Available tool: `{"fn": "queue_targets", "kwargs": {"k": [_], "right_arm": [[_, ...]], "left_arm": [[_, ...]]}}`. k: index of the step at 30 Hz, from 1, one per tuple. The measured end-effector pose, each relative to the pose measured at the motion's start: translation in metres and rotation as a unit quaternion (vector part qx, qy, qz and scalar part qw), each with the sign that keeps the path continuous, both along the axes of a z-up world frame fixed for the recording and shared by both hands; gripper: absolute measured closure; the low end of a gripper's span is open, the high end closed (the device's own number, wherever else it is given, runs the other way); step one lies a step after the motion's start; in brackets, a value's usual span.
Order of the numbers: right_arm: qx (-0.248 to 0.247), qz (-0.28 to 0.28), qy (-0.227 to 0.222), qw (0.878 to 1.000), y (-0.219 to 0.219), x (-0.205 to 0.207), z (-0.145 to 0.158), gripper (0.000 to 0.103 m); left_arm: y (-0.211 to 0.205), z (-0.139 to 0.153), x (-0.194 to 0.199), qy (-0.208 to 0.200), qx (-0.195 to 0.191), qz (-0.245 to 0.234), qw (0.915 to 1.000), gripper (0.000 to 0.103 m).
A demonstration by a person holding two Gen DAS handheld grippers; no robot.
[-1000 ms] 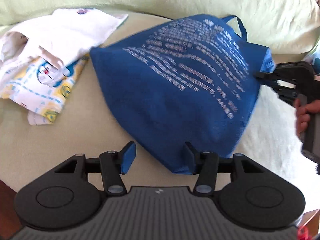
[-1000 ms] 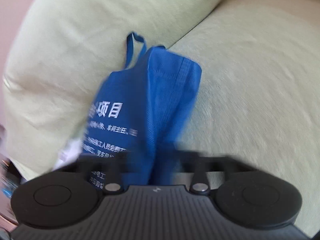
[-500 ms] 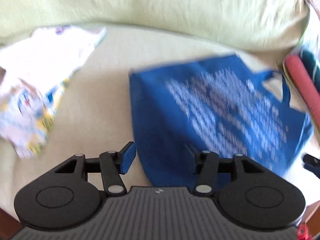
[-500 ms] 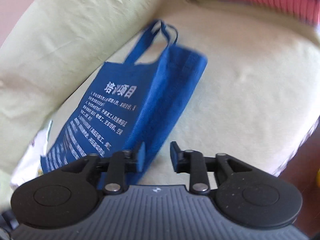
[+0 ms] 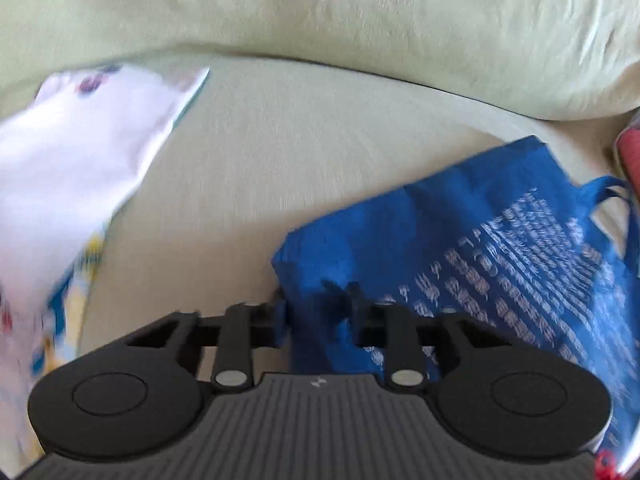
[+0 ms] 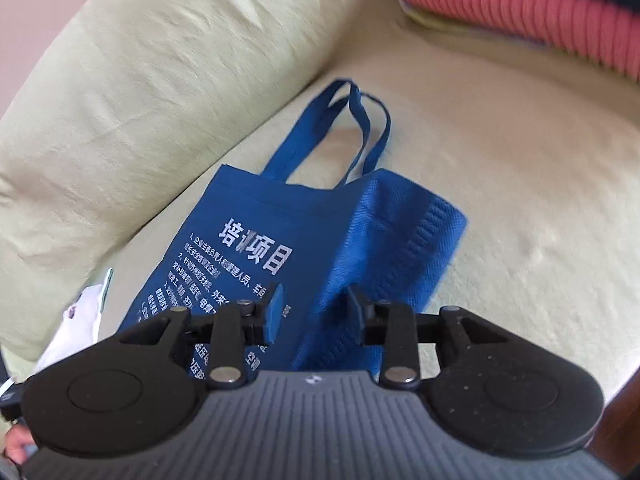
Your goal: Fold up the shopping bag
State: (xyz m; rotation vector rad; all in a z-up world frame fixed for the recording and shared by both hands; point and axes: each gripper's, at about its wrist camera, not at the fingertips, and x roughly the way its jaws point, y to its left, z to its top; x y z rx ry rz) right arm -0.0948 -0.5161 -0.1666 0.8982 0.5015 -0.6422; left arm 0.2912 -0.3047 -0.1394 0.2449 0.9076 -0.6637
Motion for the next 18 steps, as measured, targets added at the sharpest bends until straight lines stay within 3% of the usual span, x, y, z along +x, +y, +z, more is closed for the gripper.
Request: {"fn": "queue_targets", "kwargs": {"k": [3,5,8,11,14,15,18], "right_arm": [[0.004,0.024,-0.015,1.000,0.003,0.000,-0.004,0.080],[-0.007,0.039,-0.019,0.999,0.004,0.000,-0.001,0.079],[-0.065,0.081,-0.014,0.995,0.008,-0.013,0.014,0.076],[-0.136,0.139,0.020,0.981,0.005,-0.023,0.026,0.071],[-0.215,0.208,0.070,0.952,0.000,-0.023,0.033,0.070],[-0.253,0.247,0.097,0.930,0.000,-0.019,0.034,0.070],[-0.344,0.346,0.143,0.861,0.004,-0.008,0.039,0.067]], "left_arm": [[-0.026,0.009,0.027,-0.061,0.029,-0.016,0.9976,0.077],[-0.039,0.016,0.033,-0.095,0.059,-0.041,0.9928,0.066],[-0.035,0.042,0.010,-0.156,0.077,-0.096,0.9801,0.057],[-0.013,0.063,-0.035,-0.163,0.063,-0.147,0.9735,0.047],[0.001,0.069,-0.104,-0.160,0.058,-0.212,0.9622,0.047],[0.000,0.068,-0.126,-0.163,0.061,-0.236,0.9561,0.046],[-0.011,0.059,-0.199,-0.207,0.082,-0.317,0.9217,0.044]]}}
